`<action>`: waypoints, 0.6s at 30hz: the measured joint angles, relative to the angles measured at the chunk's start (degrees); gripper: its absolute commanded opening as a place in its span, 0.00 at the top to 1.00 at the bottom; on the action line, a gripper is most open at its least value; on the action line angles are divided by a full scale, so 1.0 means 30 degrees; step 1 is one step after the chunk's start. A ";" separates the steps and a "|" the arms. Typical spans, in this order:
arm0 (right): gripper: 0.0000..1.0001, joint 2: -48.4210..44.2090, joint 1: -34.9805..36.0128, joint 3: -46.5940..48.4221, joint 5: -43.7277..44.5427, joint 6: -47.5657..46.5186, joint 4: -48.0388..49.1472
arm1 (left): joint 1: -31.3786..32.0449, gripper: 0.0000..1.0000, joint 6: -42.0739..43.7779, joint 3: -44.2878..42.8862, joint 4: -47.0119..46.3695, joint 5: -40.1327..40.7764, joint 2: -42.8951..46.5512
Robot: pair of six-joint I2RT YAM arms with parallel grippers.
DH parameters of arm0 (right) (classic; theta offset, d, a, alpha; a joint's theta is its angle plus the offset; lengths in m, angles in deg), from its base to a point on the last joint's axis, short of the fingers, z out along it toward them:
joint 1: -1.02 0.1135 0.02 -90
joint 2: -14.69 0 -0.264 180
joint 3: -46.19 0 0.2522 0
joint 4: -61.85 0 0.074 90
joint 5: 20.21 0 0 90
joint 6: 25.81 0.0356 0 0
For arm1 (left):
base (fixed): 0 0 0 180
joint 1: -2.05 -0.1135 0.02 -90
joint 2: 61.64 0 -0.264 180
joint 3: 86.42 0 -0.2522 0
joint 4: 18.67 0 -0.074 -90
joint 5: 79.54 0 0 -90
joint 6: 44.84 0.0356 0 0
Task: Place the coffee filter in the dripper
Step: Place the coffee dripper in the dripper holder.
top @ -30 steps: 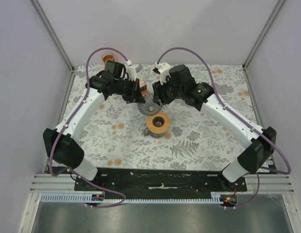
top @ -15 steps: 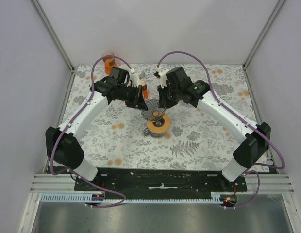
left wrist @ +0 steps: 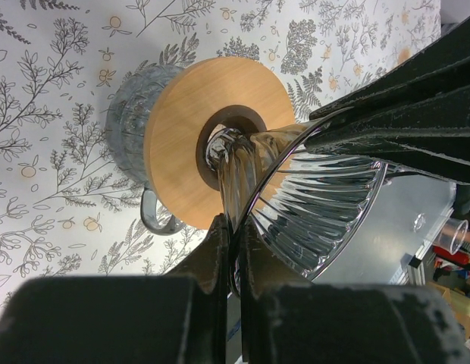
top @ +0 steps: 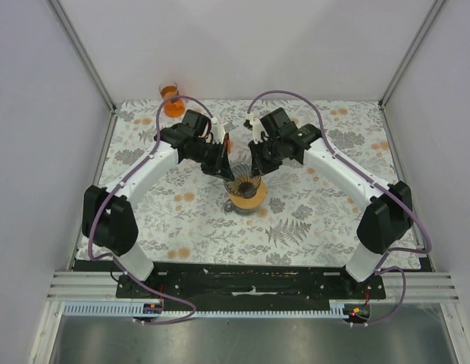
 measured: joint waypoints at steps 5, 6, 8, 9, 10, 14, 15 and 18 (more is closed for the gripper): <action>1.00 0.0058 -0.0255 -0.0583 -0.0313 -0.0007 0.0255 | 0.0087 0.98 -0.0007 0.0000 -0.0066 -0.0080 -0.0495; 1.00 0.0058 -0.0291 -0.0758 -0.0357 -0.0007 0.0364 | 0.0102 0.98 -0.0007 0.0015 -0.0073 -0.0095 -0.0634; 1.00 0.0058 -0.0379 -0.1282 -0.0459 0.0007 0.0678 | 0.0124 0.98 -0.0007 0.0051 -0.0080 -0.0102 -0.0933; 1.00 0.0058 -0.0423 -0.1552 -0.0539 0.0015 0.0860 | 0.0168 0.98 -0.0007 0.0095 -0.0087 -0.0095 -0.1078; 1.00 0.0058 -0.0466 -0.1829 -0.0619 0.0022 0.1078 | 0.0204 0.98 -0.0007 0.0138 -0.0102 -0.0109 -0.1231; 1.00 -0.0080 -0.0721 -0.2433 -0.1217 0.0102 0.1902 | 0.0204 0.98 0.0022 0.0146 -0.0138 -0.0153 -0.1348; 1.00 -0.0117 -0.0758 -0.2543 -0.1319 0.0153 0.2055 | 0.0197 0.98 0.0029 0.0146 -0.0146 -0.0160 -0.1370; 1.00 -0.0153 -0.0765 -0.2739 -0.1362 0.0342 0.2368 | 0.0160 0.98 0.0262 0.0153 -0.0153 -0.0415 -0.1596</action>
